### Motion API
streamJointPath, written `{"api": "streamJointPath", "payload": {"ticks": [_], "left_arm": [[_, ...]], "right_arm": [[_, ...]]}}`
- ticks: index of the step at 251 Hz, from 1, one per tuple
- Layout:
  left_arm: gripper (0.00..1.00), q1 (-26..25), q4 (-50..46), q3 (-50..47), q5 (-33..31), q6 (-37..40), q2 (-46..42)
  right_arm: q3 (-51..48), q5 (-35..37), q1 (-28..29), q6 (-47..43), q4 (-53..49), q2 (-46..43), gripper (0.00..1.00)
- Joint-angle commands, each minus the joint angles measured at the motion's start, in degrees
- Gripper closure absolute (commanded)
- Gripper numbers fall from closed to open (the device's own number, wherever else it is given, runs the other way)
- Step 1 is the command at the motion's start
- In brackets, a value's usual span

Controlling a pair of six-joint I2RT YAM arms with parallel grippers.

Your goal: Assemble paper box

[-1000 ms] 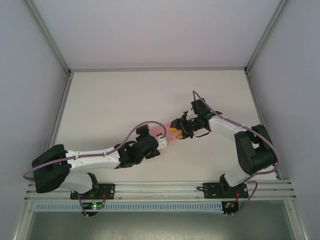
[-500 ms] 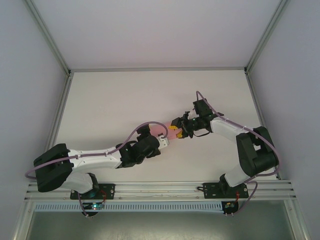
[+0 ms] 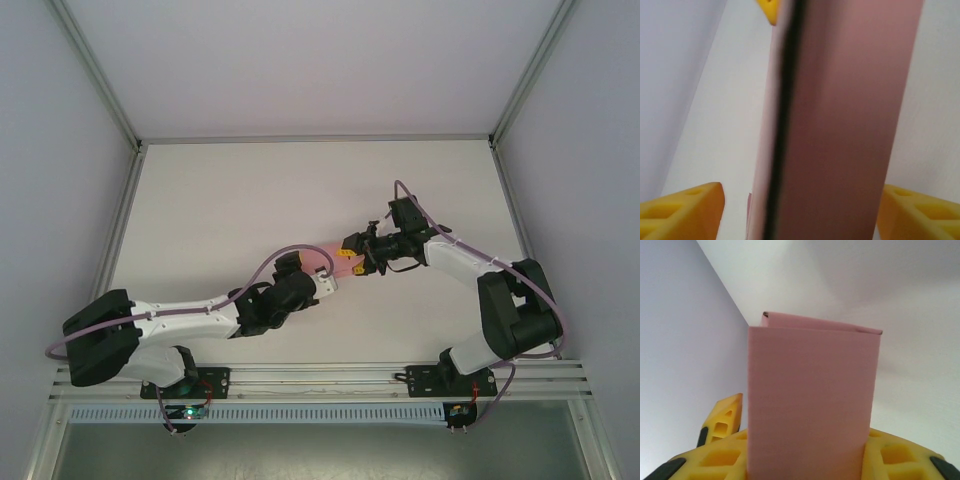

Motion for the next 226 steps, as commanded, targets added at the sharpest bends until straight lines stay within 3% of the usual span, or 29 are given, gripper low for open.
{"api": "streamJointPath", "payload": {"ticks": [1, 71, 100, 117, 156, 181, 226], "left_arm": [[0.34, -0.57, 3.24, -0.83, -1.42, 0.55, -2.54], [0.47, -0.57, 1.75, -0.21, -0.21, -0.23, -3.52], [0.47, -0.52, -1.77, 1.09, 2.35, -1.41, -3.14], [0.49, -0.35, -2.71, 1.22, 2.75, -1.88, -2.92], [0.5, 0.87, -7.49, 2.07, 7.99, -4.23, -3.35], [0.52, 2.18, -12.21, 3.26, 11.78, -6.28, -3.12], [0.52, 6.65, -20.39, 6.09, 25.25, -7.57, -2.66]], "right_arm": [[-0.14, -2.7, 0.4, -0.97, -2.48, -1.73, 0.66], [-0.39, 0.72, 0.48, -3.96, -4.0, -4.34, 0.52], [-1.49, 4.34, 0.41, -4.21, -1.02, -7.39, 0.29], [-2.03, 7.93, -0.01, -5.46, -0.31, -10.15, 0.02], [-2.46, 18.55, -3.15, -9.42, -3.41, -17.66, 0.01], [1.68, 26.35, -3.85, -15.31, -10.77, -20.82, 0.01], [7.2, 40.32, -2.18, -25.91, -15.55, -25.13, 0.01]]}}
